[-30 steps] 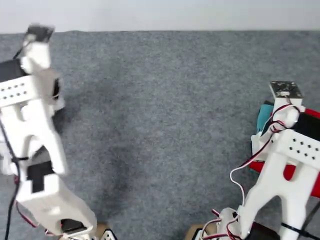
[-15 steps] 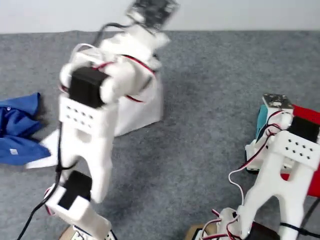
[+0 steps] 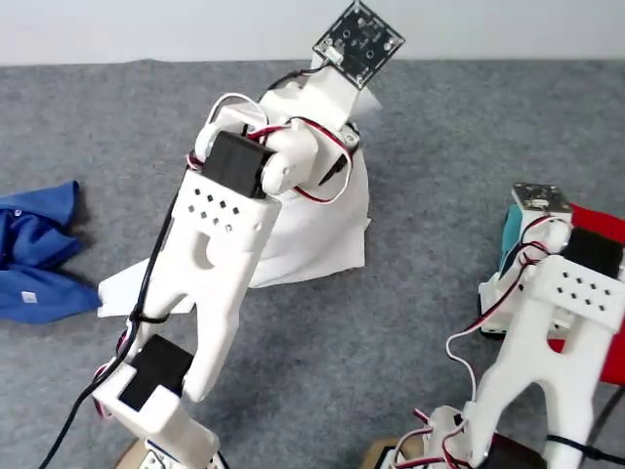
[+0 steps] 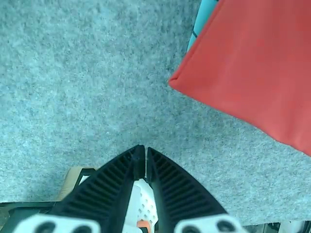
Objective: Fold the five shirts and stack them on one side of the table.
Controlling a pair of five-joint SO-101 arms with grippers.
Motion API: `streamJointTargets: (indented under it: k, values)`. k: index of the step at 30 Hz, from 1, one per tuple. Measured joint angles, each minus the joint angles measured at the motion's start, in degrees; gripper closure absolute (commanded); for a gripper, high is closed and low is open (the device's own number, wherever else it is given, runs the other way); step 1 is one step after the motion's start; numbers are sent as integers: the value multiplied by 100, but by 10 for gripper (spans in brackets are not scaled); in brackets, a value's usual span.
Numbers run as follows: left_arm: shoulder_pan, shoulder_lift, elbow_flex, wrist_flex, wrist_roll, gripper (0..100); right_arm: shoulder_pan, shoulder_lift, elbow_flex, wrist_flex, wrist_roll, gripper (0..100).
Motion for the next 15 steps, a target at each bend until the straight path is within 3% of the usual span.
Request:
streamJointTargets:
  k: [9, 15]
  values:
    - [-105, -53, -387, 1415, 123, 807, 0, 0, 0, 0, 0, 990]
    - [-1301, -53, -88, 1749, -132, 808, 0, 0, 0, 0, 0, 990]
